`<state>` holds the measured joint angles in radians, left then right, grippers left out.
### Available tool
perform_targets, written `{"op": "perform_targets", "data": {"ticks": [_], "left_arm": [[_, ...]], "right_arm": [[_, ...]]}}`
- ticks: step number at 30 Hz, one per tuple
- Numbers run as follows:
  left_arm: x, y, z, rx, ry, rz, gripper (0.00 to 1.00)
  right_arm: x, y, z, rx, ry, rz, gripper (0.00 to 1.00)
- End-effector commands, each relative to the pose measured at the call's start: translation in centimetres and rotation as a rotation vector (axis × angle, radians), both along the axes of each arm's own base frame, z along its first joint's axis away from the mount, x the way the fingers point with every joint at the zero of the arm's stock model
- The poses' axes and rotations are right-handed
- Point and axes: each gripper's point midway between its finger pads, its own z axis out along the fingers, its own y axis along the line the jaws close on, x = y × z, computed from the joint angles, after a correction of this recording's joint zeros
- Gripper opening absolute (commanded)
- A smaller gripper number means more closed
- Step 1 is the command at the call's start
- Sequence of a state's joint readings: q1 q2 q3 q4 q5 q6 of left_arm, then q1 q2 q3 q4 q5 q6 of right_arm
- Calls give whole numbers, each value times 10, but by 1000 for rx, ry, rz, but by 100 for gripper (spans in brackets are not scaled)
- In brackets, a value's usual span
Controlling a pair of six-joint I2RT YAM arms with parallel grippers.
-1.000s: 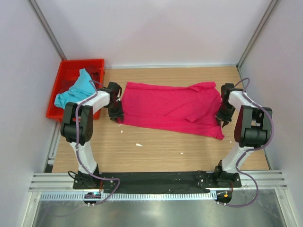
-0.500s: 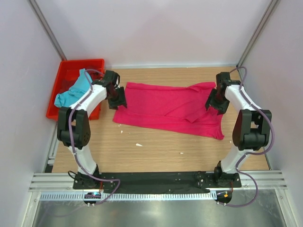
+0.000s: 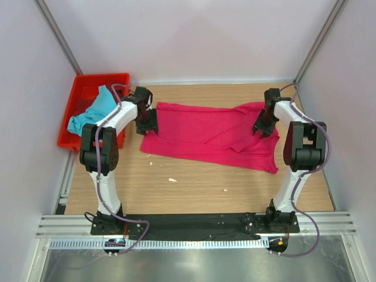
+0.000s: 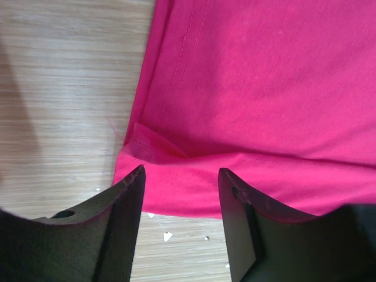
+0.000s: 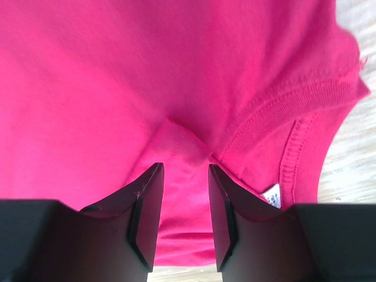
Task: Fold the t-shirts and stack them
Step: Fold the tshirt
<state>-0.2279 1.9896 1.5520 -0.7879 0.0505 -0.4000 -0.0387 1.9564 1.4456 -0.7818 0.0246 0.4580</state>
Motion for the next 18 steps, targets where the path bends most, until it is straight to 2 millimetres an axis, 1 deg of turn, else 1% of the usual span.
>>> {"op": "perform_targets", "data": {"ticks": [1,3,9,11,18], "left_arm": [[7,6,4,40,-15,-18,52],[6,7,-3,48,4,-15,49],[7,6,-14,50,29,-10,44],[6,6,-18,49,38,-10,40],[5,6,-20,51,43,-7,35]], "right_arm": [[22,-2,14,-6,-62,10,43],[24,-3,11,-7,-57,11,45],[25,-2,6,-5,-40,13,45],[23,-4,4,-15,-27,18,45],[17,-15,10,-47,-25,14,46]]}}
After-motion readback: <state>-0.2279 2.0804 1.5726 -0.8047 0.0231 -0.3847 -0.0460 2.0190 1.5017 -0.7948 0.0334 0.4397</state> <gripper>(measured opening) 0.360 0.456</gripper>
